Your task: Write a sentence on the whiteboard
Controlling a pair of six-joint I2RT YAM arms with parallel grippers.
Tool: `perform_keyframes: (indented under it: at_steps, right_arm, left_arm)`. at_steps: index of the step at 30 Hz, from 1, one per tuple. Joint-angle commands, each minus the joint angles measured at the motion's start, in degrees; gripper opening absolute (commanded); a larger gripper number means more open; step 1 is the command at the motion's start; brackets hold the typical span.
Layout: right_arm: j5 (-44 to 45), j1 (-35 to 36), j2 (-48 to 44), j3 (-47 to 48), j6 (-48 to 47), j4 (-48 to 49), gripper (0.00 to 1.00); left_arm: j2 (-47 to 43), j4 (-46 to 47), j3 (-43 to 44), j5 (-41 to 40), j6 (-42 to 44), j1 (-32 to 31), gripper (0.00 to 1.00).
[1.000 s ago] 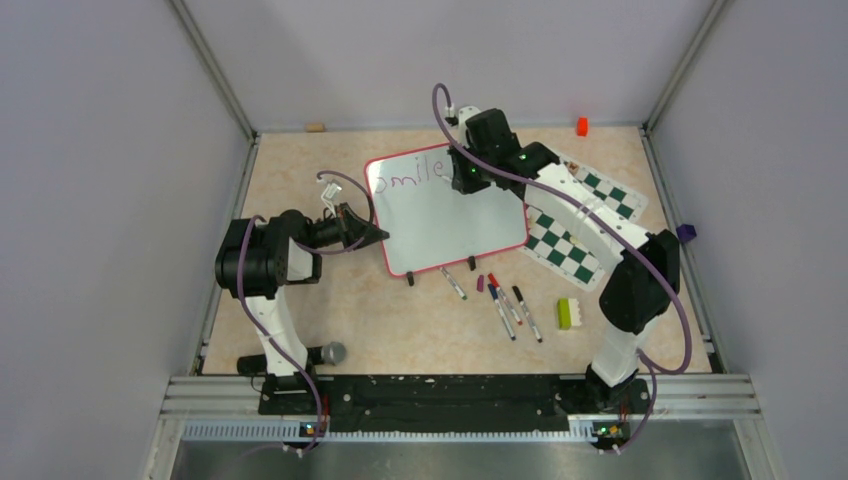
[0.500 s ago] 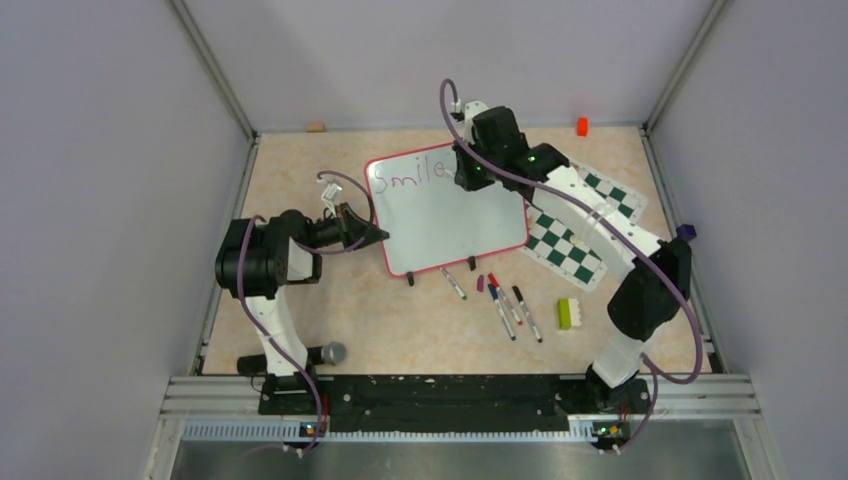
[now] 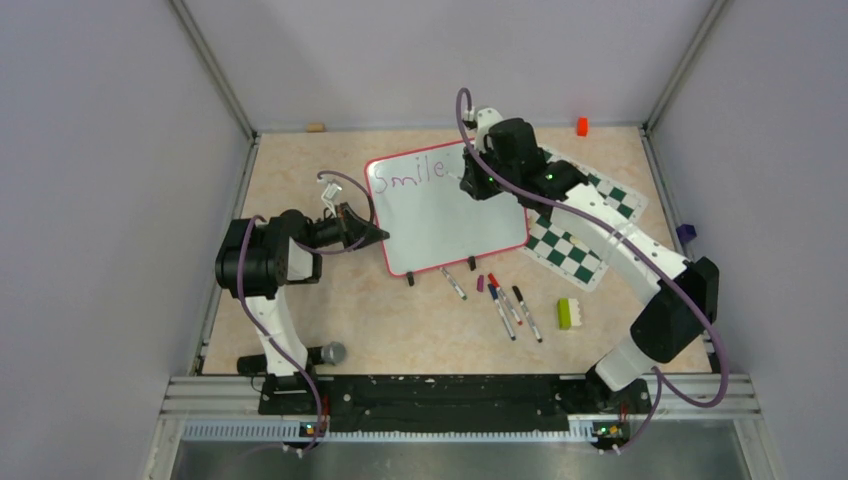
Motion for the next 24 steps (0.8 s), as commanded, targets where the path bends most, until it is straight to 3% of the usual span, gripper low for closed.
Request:
perform_keyframes:
  at_steps: [1,4,8,24]
  right_arm:
    - [-0.6,-0.6,-4.0,-1.3,0.1,3.6,0.0]
    - [-0.5,-0.6,-4.8,-1.9,0.1,3.7,0.0]
    - [-0.5,-0.6,-5.8,-2.5,0.1,4.1,0.0]
    - [-0.8,-0.6,-8.8,-4.9,0.4,7.5,0.0]
  left_arm:
    - [-2.7,6.1,-0.1,2.2,2.9,-0.9,0.05]
    - [-3.1,6.1,-0.2,2.4,2.8,-1.0,0.23]
    - [-2.9,6.1,-0.1,2.7,2.7,-1.0,0.28]
    - [-4.6,6.0,-0.9,2.6,3.8,-0.8,0.3]
